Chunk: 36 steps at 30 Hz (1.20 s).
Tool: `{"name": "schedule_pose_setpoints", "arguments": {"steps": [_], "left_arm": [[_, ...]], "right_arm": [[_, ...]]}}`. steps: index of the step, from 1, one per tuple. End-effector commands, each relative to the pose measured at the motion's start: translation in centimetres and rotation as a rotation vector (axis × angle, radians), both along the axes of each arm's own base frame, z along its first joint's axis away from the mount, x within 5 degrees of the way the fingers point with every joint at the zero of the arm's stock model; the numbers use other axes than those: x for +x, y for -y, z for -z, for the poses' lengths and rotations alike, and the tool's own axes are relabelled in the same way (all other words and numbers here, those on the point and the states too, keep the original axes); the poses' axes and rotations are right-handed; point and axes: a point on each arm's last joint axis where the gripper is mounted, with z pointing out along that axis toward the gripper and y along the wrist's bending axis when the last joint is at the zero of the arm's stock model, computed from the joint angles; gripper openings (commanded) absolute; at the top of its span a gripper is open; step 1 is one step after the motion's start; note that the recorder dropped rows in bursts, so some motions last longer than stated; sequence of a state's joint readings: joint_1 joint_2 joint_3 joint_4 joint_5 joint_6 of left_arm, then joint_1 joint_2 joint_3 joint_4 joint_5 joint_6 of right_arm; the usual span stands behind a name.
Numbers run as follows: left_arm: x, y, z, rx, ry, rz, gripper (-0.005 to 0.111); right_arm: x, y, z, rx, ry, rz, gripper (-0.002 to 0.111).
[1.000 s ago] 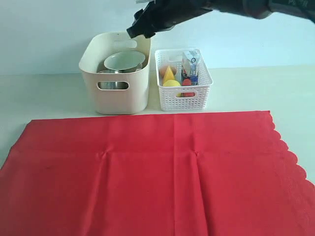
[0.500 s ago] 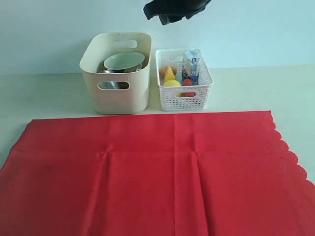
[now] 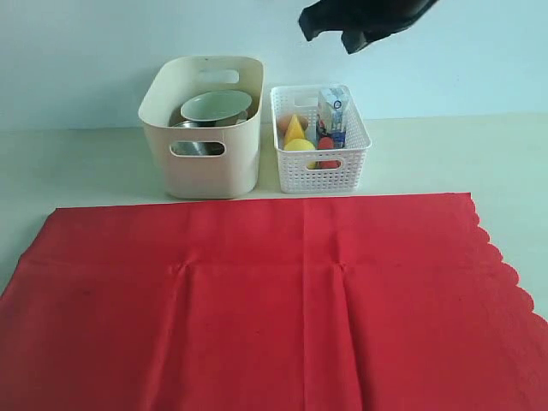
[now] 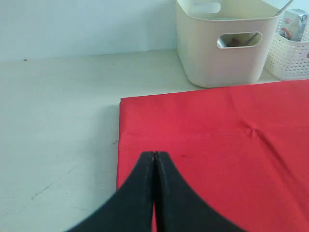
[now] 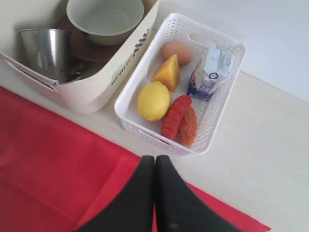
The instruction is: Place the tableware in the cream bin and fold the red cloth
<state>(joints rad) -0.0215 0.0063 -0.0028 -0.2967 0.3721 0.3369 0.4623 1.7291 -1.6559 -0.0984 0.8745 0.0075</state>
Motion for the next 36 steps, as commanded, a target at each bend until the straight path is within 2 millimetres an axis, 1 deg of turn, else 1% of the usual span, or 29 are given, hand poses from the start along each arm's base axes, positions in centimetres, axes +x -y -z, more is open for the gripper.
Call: {"name": "schedule_pose_setpoints", "arguments": {"steps": [1, 2, 3, 4, 5, 7, 8, 10, 12, 14, 16, 19, 20, 21, 23, 24, 28, 29, 33, 36], "left_arm": [[0.0, 0.0, 0.0, -0.004, 0.007, -0.004, 0.0], [0.0, 0.0, 0.0, -0.004, 0.007, -0.004, 0.0], [0.0, 0.0, 0.0, -0.004, 0.007, -0.004, 0.0], [0.0, 0.0, 0.0, -0.004, 0.007, -0.004, 0.0], [0.0, 0.0, 0.0, -0.004, 0.007, -0.004, 0.0], [0.0, 0.0, 0.0, -0.004, 0.007, -0.004, 0.0], [0.0, 0.0, 0.0, -0.004, 0.007, -0.004, 0.0], [0.0, 0.0, 0.0, -0.004, 0.007, -0.004, 0.0], [0.0, 0.0, 0.0, -0.004, 0.007, -0.004, 0.0], [0.0, 0.0, 0.0, -0.004, 0.007, -0.004, 0.0], [0.0, 0.0, 0.0, -0.004, 0.007, -0.004, 0.0], [0.0, 0.0, 0.0, -0.004, 0.007, -0.004, 0.0], [0.0, 0.0, 0.0, -0.004, 0.007, -0.004, 0.0], [0.0, 0.0, 0.0, -0.004, 0.007, -0.004, 0.0], [0.0, 0.0, 0.0, -0.004, 0.007, -0.004, 0.0], [0.0, 0.0, 0.0, -0.004, 0.007, -0.004, 0.0], [0.0, 0.0, 0.0, -0.004, 0.007, -0.004, 0.0], [0.0, 0.0, 0.0, -0.004, 0.007, -0.004, 0.0], [0.0, 0.0, 0.0, -0.004, 0.007, -0.004, 0.0], [0.0, 0.0, 0.0, -0.004, 0.007, -0.004, 0.0]], "right_arm": [[-4.7, 2.7, -2.5, 0.03, 0.078, 0.006, 0.0], [-6.8, 3.7, -2.9, 0.044, 0.105, 0.004, 0.0], [-7.6, 4.1, -3.1, 0.05, 0.119, 0.003, 0.0], [-10.0, 5.2, -3.8, 0.07, 0.16, 0.0, 0.0], [-11.6, 6.0, -4.1, 0.079, 0.183, -0.002, 0.0], [-13.4, 7.0, -4.4, 0.064, 0.217, -0.008, 0.0], [-14.7, 7.8, -4.7, 0.057, 0.242, -0.007, 0.0], [-16.6, 8.9, -4.8, 0.044, 0.282, -0.001, 0.0], [-18.9, 10.1, -4.5, 0.05, 0.315, 0.001, 0.0], [-21.4, 11.6, -3.5, 0.035, 0.352, 0.004, 0.0], [-23.1, 12.4, -2.5, 0.041, 0.385, 0.001, 0.0], [-24.5, 13.1, -1.4, 0.072, 0.433, 0.015, 0.0], [-25.0, 13.4, -0.8, 0.086, 0.44, 0.022, 0.0], [-25.2, 13.5, -0.6, 0.099, 0.448, 0.026, 0.0], [-25.8, 13.7, 0.5, 0.139, 0.458, 0.041, 0.0], [-26.0, 13.8, 0.8, 0.151, 0.461, 0.046, 0.0], [-27.5, 14.5, 0.6, 0.188, 0.502, 0.06, 0.0], [-27.8, 14.7, 1.0, 0.194, 0.512, 0.068, 0.0], [-28.2, 14.9, 2.1, 0.218, 0.537, 0.067, 0.0], [-28.0, 14.7, 2.8, 0.222, 0.543, 0.058, 0.0]]}}
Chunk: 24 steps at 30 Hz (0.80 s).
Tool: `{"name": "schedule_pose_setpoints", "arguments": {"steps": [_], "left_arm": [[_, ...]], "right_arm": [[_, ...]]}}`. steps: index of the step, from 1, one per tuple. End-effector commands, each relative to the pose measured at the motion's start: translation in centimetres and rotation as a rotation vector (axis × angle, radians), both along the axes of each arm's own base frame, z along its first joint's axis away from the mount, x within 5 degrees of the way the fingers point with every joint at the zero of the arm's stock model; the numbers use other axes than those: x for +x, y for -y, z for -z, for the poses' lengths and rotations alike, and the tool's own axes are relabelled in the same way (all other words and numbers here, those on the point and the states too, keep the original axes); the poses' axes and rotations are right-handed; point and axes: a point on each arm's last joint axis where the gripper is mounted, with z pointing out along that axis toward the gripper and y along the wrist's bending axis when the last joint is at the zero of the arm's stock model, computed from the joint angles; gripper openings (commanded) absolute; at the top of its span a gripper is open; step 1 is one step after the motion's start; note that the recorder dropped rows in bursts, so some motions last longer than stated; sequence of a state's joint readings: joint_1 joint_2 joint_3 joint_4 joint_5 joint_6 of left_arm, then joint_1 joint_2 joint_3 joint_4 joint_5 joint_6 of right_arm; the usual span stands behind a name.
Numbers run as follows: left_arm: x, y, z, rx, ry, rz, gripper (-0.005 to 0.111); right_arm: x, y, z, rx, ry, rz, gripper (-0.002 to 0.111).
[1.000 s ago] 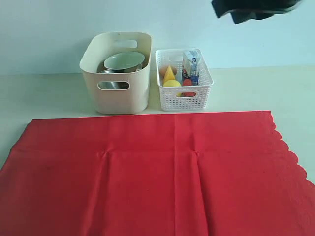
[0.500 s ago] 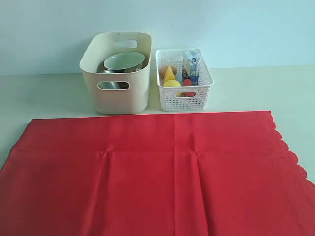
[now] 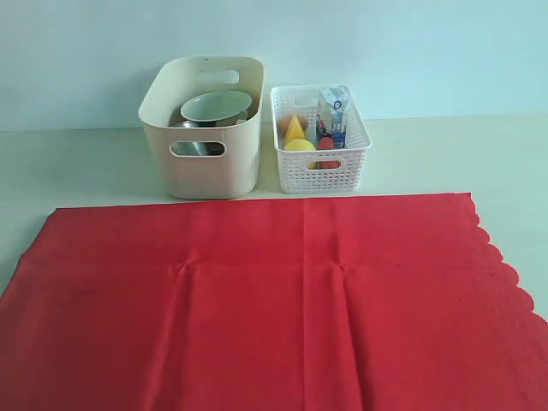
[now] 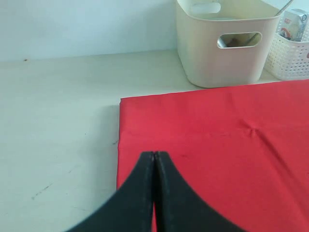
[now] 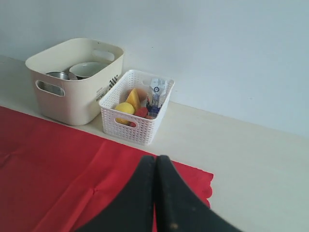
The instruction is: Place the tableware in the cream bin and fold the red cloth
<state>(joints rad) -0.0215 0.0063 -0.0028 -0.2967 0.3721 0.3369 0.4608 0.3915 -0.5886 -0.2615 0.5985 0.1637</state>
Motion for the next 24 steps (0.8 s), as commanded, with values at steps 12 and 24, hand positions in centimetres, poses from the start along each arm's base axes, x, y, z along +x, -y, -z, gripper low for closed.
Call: {"name": "schedule_pose_setpoints", "arguments": {"steps": [12, 24], "left_arm": [[0.0, 0.0, 0.0, 0.0, 0.007, 0.002, 0.0], [0.0, 0.1, 0.1, 0.002, -0.004, 0.026, 0.0]], "right_arm": [[0.6, -0.2, 1.9, -0.038, 0.051, -0.011, 0.0], [0.6, -0.3, 1.8, -0.021, 0.052, -0.009, 0.0]]}}
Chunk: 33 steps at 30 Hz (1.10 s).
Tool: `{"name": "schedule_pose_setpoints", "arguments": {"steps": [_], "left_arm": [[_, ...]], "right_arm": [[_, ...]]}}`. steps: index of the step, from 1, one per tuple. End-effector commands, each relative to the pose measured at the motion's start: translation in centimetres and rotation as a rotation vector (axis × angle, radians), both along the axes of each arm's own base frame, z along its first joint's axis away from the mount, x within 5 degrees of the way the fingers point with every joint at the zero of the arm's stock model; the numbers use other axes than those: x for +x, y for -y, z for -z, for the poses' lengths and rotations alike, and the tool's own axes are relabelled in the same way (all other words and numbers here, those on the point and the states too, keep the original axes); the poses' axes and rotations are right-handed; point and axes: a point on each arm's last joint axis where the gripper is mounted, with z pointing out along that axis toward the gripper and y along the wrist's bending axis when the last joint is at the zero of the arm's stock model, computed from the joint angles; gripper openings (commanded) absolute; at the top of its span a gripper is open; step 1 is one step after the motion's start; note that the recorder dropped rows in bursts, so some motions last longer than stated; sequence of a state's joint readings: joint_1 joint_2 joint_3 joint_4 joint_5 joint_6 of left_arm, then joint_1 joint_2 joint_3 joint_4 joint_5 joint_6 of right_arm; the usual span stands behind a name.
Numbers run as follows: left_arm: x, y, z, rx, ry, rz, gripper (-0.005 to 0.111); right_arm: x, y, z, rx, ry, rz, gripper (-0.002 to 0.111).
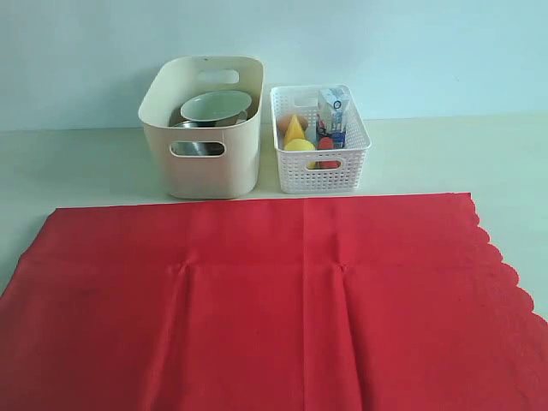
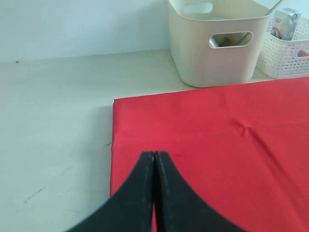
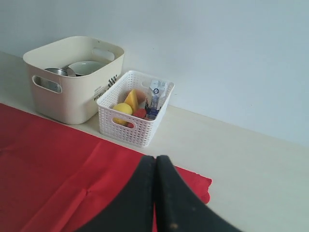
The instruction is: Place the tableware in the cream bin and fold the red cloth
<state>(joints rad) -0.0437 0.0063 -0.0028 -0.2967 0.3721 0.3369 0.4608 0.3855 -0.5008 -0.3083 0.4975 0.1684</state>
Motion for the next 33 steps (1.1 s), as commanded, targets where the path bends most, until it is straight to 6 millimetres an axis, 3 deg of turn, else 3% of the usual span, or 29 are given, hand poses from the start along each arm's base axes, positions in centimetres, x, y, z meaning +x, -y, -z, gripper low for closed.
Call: {"name": "schedule_pose_setpoints", "arguments": {"steps": [1, 6, 22, 33], "left_arm": [[0.1, 0.0, -0.3, 0.002, -0.005, 0.005, 0.0], [0.5, 0.1, -2.7, 0.011, 0.008, 0.017, 0.0], [3.1, 0.2, -13.0, 0.051, 0.093, 0.018, 0.0], [3.6, 0.2, -13.5, 0.051, 0.091, 0.018, 0.0]], "right_arm": [[0.0, 0.0, -0.1, 0.015, 0.016, 0.005, 0.0], [0.0, 0.0, -0.1, 0.017, 0.018, 0.005, 0.0], [0.0, 0.0, -0.2, 0.021, 0.027, 0.002, 0.0], [0.0, -0.1, -0.3, 0.027, 0.035, -0.002, 0.0]]}}
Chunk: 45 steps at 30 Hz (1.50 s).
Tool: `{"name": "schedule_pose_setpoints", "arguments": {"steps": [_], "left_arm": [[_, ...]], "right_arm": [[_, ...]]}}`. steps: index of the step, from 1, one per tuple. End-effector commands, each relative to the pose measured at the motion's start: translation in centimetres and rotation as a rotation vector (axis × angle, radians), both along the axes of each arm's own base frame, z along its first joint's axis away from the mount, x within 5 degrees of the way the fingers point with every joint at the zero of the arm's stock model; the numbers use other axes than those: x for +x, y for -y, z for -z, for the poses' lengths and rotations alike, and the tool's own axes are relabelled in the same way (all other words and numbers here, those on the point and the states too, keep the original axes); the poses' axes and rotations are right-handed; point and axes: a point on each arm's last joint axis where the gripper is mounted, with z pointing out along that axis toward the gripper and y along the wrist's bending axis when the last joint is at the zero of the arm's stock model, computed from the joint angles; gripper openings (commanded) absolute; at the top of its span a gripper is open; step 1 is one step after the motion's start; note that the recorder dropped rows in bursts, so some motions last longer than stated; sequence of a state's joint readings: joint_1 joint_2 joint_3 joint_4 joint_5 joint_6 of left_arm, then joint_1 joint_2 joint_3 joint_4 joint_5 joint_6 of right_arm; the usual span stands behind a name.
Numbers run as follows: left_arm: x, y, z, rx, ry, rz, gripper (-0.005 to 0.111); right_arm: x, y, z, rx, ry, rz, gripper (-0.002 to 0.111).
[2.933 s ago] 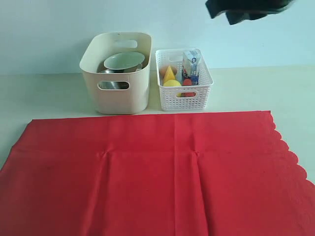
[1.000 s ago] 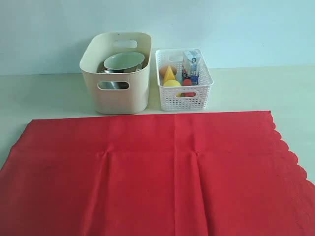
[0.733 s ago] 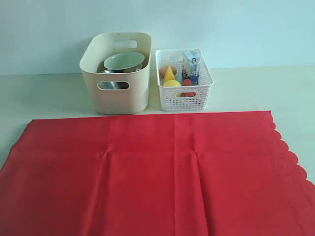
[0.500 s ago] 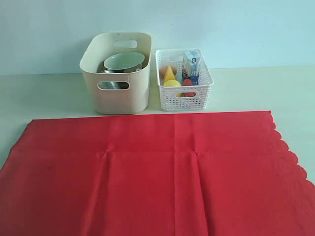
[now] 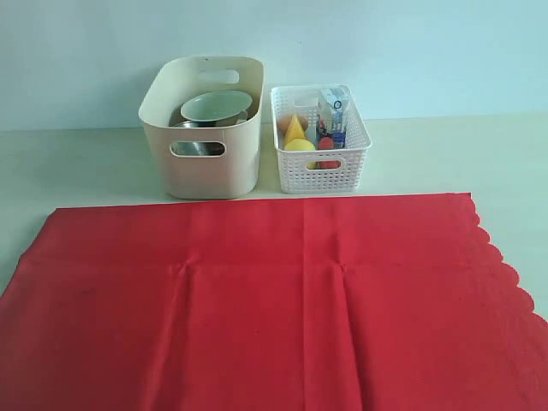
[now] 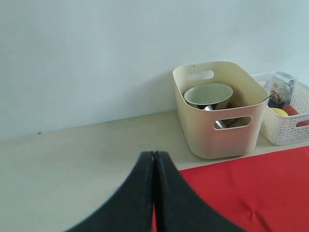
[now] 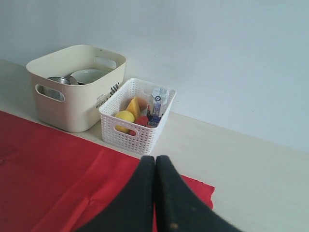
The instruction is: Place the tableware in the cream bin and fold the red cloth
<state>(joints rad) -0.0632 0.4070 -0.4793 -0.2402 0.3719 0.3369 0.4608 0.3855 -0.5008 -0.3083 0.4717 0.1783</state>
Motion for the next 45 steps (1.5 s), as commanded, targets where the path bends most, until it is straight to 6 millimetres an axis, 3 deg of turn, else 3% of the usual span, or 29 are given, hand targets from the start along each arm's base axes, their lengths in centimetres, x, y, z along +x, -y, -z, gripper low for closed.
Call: {"name": "schedule_pose_setpoints", "arguments": {"steps": [1, 16, 21, 26, 32, 39, 45], "left_arm": [[0.0, 0.1, -0.3, -0.001, 0.012, 0.005, 0.0], [0.0, 0.1, -0.3, -0.022, 0.01, 0.008, 0.0], [0.9, 0.4, 1.2, -0.053, -0.1, 0.02, 0.0], [3.9, 0.6, 3.3, -0.081, -0.303, 0.006, 0.0], [9.6, 1.3, 4.7, -0.109, -0.632, 0.003, 0.0], [14.7, 1.6, 7.2, -0.097, -0.895, 0.005, 0.0], [17.1, -0.9, 8.3, -0.188, -0.997, -0.096, 0.0]], "right_arm": [[0.0, 0.0, 0.0, 0.008, 0.016, 0.003, 0.0], [0.0, -0.1, -0.1, 0.029, 0.019, -0.003, 0.0], [-0.2, -0.4, 0.0, 0.112, -0.025, -0.018, 0.0], [0.1, -0.6, 0.2, 0.168, -0.068, -0.009, 0.0], [1.9, -1.4, -0.7, 0.123, -0.171, 0.012, 0.0], [6.1, -3.2, -0.2, -0.033, -0.397, 0.044, 0.0], [10.6, -5.2, 2.7, -0.222, -0.602, 0.039, 0.0]]}}
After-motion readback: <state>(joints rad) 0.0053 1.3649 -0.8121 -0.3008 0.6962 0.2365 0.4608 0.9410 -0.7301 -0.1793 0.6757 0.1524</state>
